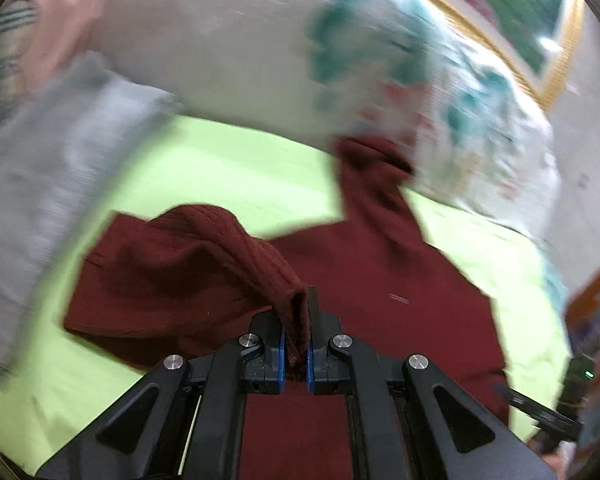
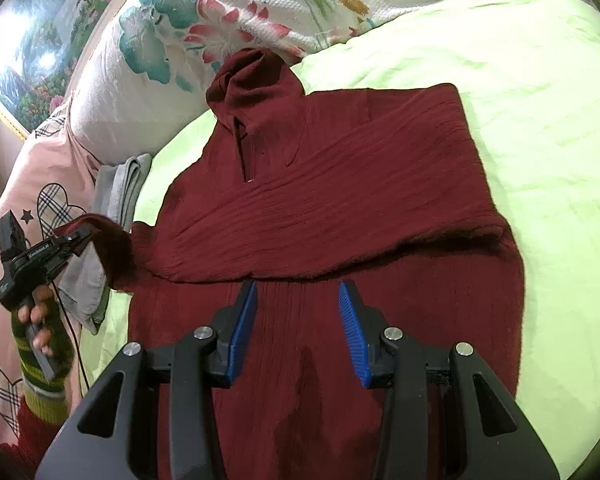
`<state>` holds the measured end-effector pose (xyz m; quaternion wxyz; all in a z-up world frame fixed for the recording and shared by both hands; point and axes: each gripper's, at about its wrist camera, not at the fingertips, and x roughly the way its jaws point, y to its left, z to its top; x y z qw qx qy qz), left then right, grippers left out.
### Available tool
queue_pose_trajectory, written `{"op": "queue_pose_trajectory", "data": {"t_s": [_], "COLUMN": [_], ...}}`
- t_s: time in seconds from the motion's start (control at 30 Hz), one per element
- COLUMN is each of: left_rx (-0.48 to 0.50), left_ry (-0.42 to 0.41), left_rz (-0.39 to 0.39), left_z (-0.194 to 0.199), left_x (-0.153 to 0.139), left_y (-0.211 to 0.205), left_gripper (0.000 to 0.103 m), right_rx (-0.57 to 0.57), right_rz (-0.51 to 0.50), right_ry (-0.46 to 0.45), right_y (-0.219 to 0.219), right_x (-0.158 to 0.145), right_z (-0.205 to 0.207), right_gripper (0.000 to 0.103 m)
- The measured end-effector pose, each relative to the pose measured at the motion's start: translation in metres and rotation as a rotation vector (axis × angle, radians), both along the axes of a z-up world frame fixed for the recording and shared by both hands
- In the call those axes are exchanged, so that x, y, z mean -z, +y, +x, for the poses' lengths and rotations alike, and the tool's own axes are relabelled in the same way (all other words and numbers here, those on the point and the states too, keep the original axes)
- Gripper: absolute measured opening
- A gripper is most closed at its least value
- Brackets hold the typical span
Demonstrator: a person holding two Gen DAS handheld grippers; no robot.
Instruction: Fold large clothes
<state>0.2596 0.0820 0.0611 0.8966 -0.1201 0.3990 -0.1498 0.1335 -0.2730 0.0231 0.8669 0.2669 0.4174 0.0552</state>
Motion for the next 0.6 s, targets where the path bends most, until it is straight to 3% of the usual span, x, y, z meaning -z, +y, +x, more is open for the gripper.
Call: {"op": "queue_pose_trajectory", "data": {"t_s": [0.17, 0.3, 0.5, 0.57, 0.6], "left_rx": [0.175, 0.254, 0.292, 0.307, 0.312], "left_ry": [0.064, 0.113, 0.201, 0.224, 0.232], "left_rz": [-0.036, -0.013, 0.039, 0.024, 0.02], "left_z": [-0.012, -0.008, -0.002, -0.002, -0.004], "left_x": [0.026, 0.061, 0.114, 0.123, 0.123], "left_y": [-0.103, -0.177, -0.219, -0.217, -0.213], "left_gripper": [0.005, 0.005, 0.007, 0.019, 0.032], "right_rx": [0.048, 0.085, 0.109, 0.104, 0.1], "right_rz": [0.017, 0.034, 0.044, 0.046, 0.044], "right_ry": [-0.004, -0.002, -0.009, -0.011, -0.012], "right_y": [-0.014, -0.027, -0.039, -0.038, -0.037], "right_x": [0.001, 0.003, 0.002, 0.001, 0.001], "right_z": [-0.007, -0.012, -0.013, -0.01, -0.009], "right_gripper": [0.043, 0.043, 0.043, 0.043, 0.043]}}
